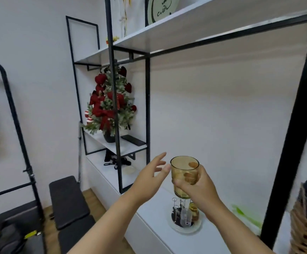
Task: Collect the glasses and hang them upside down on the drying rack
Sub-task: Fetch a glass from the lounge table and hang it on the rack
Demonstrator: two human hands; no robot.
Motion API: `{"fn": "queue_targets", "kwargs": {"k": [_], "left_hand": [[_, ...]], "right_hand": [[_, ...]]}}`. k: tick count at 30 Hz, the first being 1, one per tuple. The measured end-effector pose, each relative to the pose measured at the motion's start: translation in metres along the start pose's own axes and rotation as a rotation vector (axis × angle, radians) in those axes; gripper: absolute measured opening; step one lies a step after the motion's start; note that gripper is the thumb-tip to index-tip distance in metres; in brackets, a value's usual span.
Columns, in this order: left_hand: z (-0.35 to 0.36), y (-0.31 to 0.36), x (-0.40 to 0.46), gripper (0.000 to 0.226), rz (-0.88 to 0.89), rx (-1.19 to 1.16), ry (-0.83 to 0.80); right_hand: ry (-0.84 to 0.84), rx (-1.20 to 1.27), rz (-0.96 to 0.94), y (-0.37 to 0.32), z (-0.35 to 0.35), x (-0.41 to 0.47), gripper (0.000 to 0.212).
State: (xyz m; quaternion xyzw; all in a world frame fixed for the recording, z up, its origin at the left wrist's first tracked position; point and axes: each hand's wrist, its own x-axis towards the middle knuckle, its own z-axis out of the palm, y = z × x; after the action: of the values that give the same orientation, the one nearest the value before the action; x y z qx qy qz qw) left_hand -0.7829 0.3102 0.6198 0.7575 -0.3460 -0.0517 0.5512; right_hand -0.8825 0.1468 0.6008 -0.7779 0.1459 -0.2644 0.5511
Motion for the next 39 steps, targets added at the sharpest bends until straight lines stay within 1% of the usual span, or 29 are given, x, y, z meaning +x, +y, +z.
{"fn": "queue_targets", "kwargs": {"k": [4,6,8,11,15,18,20,22,24,27,28,30,32,34,37,39], "left_hand": [[-0.026,-0.028,0.045,0.079,-0.008,0.054,-0.003],[-0.042,-0.043,0.073,0.091,0.009,0.086,-0.02],[-0.056,-0.058,0.103,0.098,0.035,0.112,-0.049],[-0.077,-0.083,0.152,0.103,0.057,0.141,-0.094],[-0.107,-0.11,0.221,0.104,0.096,0.141,-0.118],[-0.119,-0.122,0.264,0.105,0.115,0.084,-0.18],[-0.119,-0.129,0.288,0.105,0.114,0.011,-0.216],[-0.115,-0.134,0.308,0.104,0.079,-0.123,-0.245],[-0.109,-0.137,0.326,0.1,0.011,-0.32,-0.265],[-0.092,-0.14,0.343,0.091,-0.114,-0.579,-0.293],[-0.085,-0.142,0.346,0.087,-0.142,-0.629,-0.304],[-0.071,-0.148,0.35,0.077,-0.176,-0.688,-0.338],[-0.057,-0.158,0.354,0.064,-0.191,-0.673,-0.375],[-0.047,-0.172,0.36,0.055,-0.192,-0.586,-0.413],[-0.033,-0.197,0.369,0.053,-0.211,-0.444,-0.525],[-0.021,-0.213,0.372,0.056,-0.232,-0.383,-0.597]], "right_hand": [[-0.057,-0.001,0.006,0.008,0.053,0.049,0.064],[-0.06,-0.009,0.001,0.012,0.079,0.077,0.057],[-0.048,-0.012,-0.002,0.016,0.104,0.106,0.053],[-0.006,-0.021,0.021,0.017,0.139,0.151,0.05],[0.074,-0.023,0.047,0.017,0.177,0.209,0.053],[0.122,0.015,0.053,0.017,0.19,0.241,0.058],[0.131,0.087,0.069,0.02,0.191,0.257,0.061],[0.14,0.178,0.086,0.028,0.187,0.269,0.067],[0.161,0.331,0.127,0.038,0.178,0.277,0.071],[0.166,0.634,0.153,0.055,0.163,0.283,0.062],[0.163,0.698,0.143,0.057,0.16,0.284,0.059],[0.185,0.745,0.121,0.061,0.155,0.289,0.052],[0.237,0.738,0.116,0.069,0.148,0.294,0.05],[0.302,0.7,0.129,0.079,0.137,0.299,0.053],[0.351,0.605,0.147,0.1,0.119,0.305,0.046],[0.373,0.571,0.164,0.118,0.109,0.31,0.046]]}}
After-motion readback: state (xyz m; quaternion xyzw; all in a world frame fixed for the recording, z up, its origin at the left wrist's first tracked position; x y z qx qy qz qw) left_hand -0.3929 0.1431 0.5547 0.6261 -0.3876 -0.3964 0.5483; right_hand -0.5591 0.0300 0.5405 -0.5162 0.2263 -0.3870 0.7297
